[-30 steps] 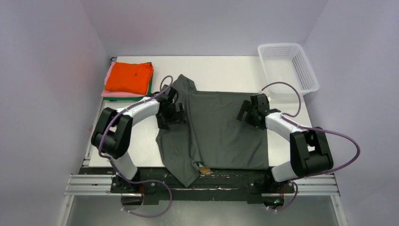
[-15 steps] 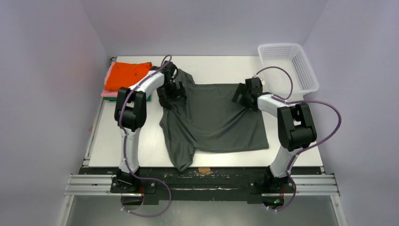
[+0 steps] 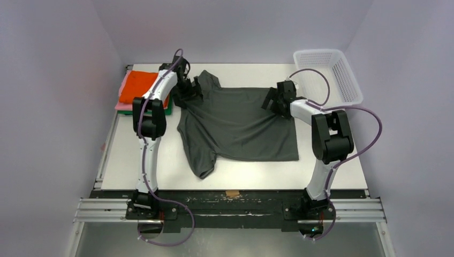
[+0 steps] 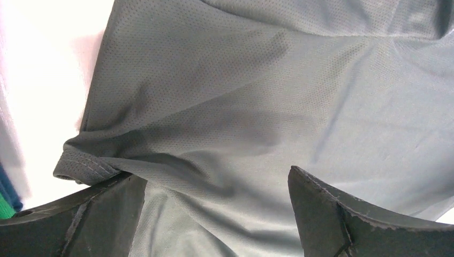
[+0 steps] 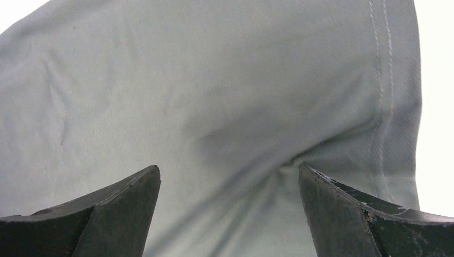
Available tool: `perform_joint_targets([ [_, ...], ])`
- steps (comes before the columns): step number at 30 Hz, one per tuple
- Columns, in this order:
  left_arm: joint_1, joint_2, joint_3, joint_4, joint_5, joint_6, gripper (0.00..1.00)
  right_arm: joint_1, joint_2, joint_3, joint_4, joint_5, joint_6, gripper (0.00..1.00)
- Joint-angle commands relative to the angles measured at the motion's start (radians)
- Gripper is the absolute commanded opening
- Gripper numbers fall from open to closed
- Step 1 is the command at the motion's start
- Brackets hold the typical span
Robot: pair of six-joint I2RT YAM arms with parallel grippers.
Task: Fold and stack the t-shirts
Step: Flatten out the tshirt
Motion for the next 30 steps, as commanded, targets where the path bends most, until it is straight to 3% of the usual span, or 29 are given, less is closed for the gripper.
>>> perform_joint_targets([
  [1, -0.006, -0.198, -0.103, 0.052, 0.030, 0.045, 1.00, -0.004, -0.167, -0.029, -0.059, 0.014, -0.018, 0.99],
  [9, -0.078, -0.745, -0.769, 0.356, 0.035, -0.042, 1.00, -0.003, -0.480, -0.331, -0.055, -0.018, -0.003, 0.99],
  [12, -0.144, -0.853, -1.016, 0.452, 0.040, -0.111, 1.00, 0.003, -0.543, -0.452, 0.010, -0.121, 0.021, 0.99],
  [16, -0.224, -0.920, -1.230, 0.565, 0.057, -0.184, 1.00, 0.007, -0.593, -0.554, 0.039, -0.126, 0.040, 0.99],
  [23, -0.228, -0.882, -1.392, 0.619, 0.017, -0.217, 1.00, 0.006, -0.615, -0.659, 0.054, -0.117, 0.100, 0.99],
  [30, -0.210, -0.931, -1.413, 0.445, -0.171, -0.205, 1.00, 0.001, -0.620, -0.725, -0.013, -0.026, 0.170, 0.99],
])
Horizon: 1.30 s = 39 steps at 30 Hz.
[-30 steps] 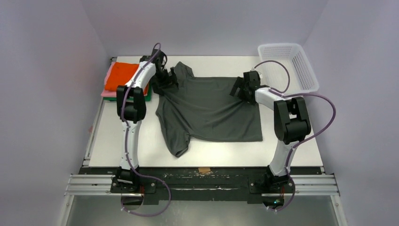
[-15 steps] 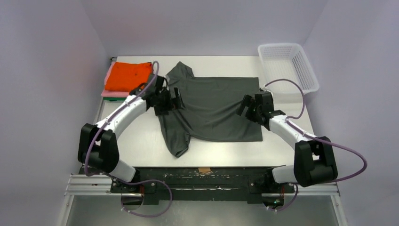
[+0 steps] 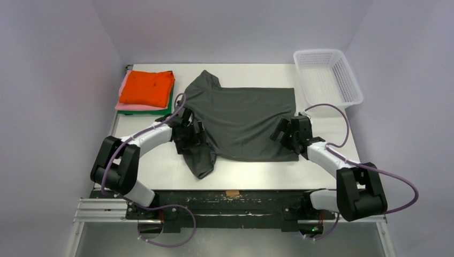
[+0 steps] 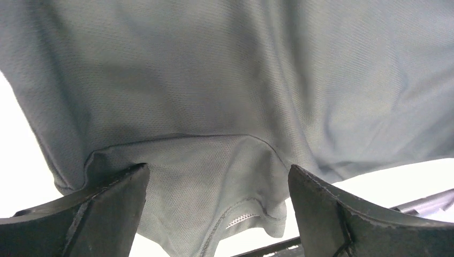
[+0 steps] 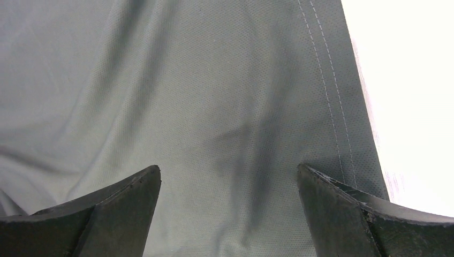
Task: Fold and stack the t-shirts
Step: Flatten out the tshirt, then grab the side of the flattened tshirt closest away from the robot with both arms
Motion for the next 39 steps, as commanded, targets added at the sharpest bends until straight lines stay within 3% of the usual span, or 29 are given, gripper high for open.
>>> perform_joint_targets([
  [1, 0.023, -0.048, -0.055, -0.110, -0.176, 0.025, 1.00, -0.003, -0.001, -0.056, -0.077, 0.067, 0.063, 0.99],
  [8, 0.052, -0.245, -0.076, -0.237, -0.253, 0.009, 1.00, -0.006, -0.106, -0.073, -0.175, 0.087, 0.078, 0.99],
  [12, 0.040, -0.374, -0.100, -0.218, -0.171, 0.006, 1.00, -0.003, -0.204, -0.031, -0.220, 0.084, 0.040, 0.99],
  [17, -0.028, -0.505, -0.144, -0.251, -0.169, -0.020, 1.00, -0.004, -0.348, 0.038, -0.334, 0.148, 0.027, 0.99],
  [21, -0.111, -0.612, -0.263, -0.272, -0.183, -0.109, 0.99, -0.003, -0.449, 0.016, -0.386, 0.237, 0.077, 0.99],
  [24, -0.203, -0.663, -0.335, -0.225, -0.175, -0.192, 0.92, -0.004, -0.488, -0.025, -0.381, 0.267, 0.095, 0.99],
  [28, -0.303, -0.605, -0.351, -0.199, -0.209, -0.252, 0.75, -0.004, -0.470, -0.052, -0.377, 0.280, 0.099, 0.99],
  [39, -0.331, -0.346, -0.312, -0.110, -0.277, -0.276, 0.33, -0.003, -0.415, -0.053, -0.369, 0.285, 0.087, 0.98],
])
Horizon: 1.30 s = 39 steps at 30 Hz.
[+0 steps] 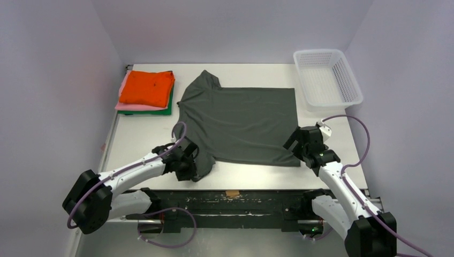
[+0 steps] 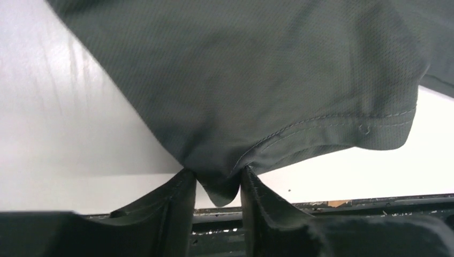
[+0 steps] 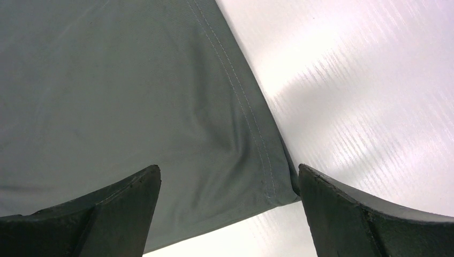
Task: Fold and stack the t-shirts
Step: Grab the side of the flattened tshirt closest away from the robot with both arms
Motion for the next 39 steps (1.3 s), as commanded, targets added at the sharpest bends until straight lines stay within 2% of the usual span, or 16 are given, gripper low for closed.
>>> perform_joint_targets([
  [1, -0.010, 0.079, 0.007, 0.081, -0.043, -0.016, 0.25, -0.003, -0.009, -0.005, 0.009, 0.032, 0.015, 0.98],
  [2, -0.010, 0.089, 0.012, 0.082, -0.042, -0.012, 0.10, -0.002, -0.013, -0.011, 0.008, 0.032, 0.023, 0.98],
  [3, -0.014, 0.095, 0.015, 0.076, -0.041, -0.010, 0.00, -0.002, -0.020, -0.017, 0.003, 0.039, 0.039, 0.97],
  [6, -0.040, 0.068, 0.014, 0.028, -0.063, -0.015, 0.00, -0.002, -0.048, -0.052, 0.000, 0.063, 0.077, 0.97],
  [13, -0.109, -0.146, -0.059, -0.149, -0.099, -0.098, 0.00, -0.003, -0.047, -0.126, 0.018, 0.036, 0.132, 0.92],
  [15, -0.123, -0.193, -0.078, -0.164, -0.089, -0.115, 0.00, -0.003, -0.039, -0.150, 0.045, 0.006, 0.144, 0.87],
  [17, -0.136, -0.224, -0.089, -0.163, -0.074, -0.123, 0.00, -0.003, -0.031, -0.167, 0.066, -0.042, 0.145, 0.77],
  [23, -0.160, -0.230, -0.081, -0.149, -0.070, -0.132, 0.00, -0.003, -0.027, -0.187, 0.057, -0.099, 0.134, 0.54],
  [28, -0.173, -0.222, -0.071, -0.133, -0.068, -0.142, 0.00, -0.001, -0.066, -0.181, -0.016, -0.125, 0.138, 0.53],
  [34, -0.177, -0.241, -0.064, -0.142, -0.083, -0.141, 0.00, -0.001, -0.161, -0.090, -0.206, -0.012, 0.144, 0.55],
  [35, -0.178, -0.245, -0.062, -0.145, -0.088, -0.138, 0.00, 0.000, -0.171, -0.081, -0.226, -0.009, 0.149, 0.54],
  [37, -0.178, -0.252, -0.058, -0.149, -0.090, -0.130, 0.00, 0.000, -0.176, -0.087, -0.226, -0.072, 0.150, 0.45],
  [39, -0.178, -0.262, -0.057, -0.152, -0.091, -0.126, 0.00, 0.002, -0.160, -0.100, -0.227, -0.104, 0.156, 0.44],
])
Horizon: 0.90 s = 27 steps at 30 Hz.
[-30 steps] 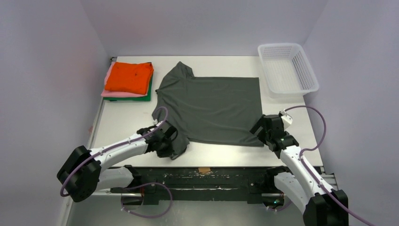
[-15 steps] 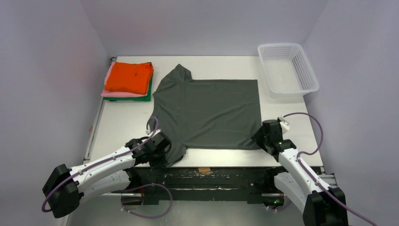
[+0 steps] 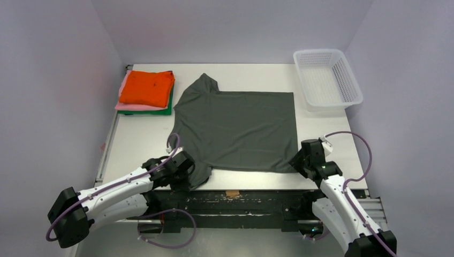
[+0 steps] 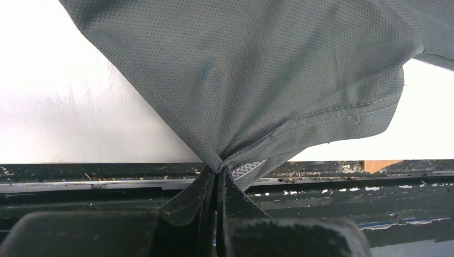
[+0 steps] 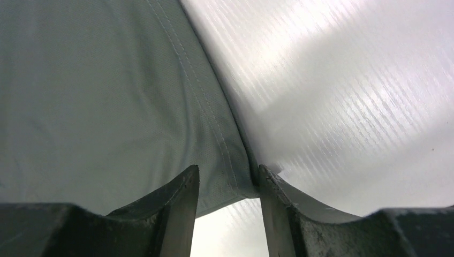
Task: Fold and stack the t-shirts
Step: Grab the side of the flattened tshirt closest away from the robot with both arms
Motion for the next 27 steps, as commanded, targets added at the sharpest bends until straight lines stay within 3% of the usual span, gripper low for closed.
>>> perform_joint_targets([
  [1, -0.006, -0.030, 0.027, -0.011, -0.020, 0.004, 0.00, 0.004, 0.015, 0.021, -0.077, -0.037, 0.027, 0.43],
  [17, -0.006, -0.059, 0.040, -0.014, -0.048, 0.024, 0.00, 0.034, 0.114, 0.100, -0.131, 0.007, 0.002, 0.40],
  [27, -0.006, -0.082, 0.023, -0.010, -0.049, 0.027, 0.00, 0.181, 0.193, 0.117, -0.185, 0.077, 0.091, 0.38],
])
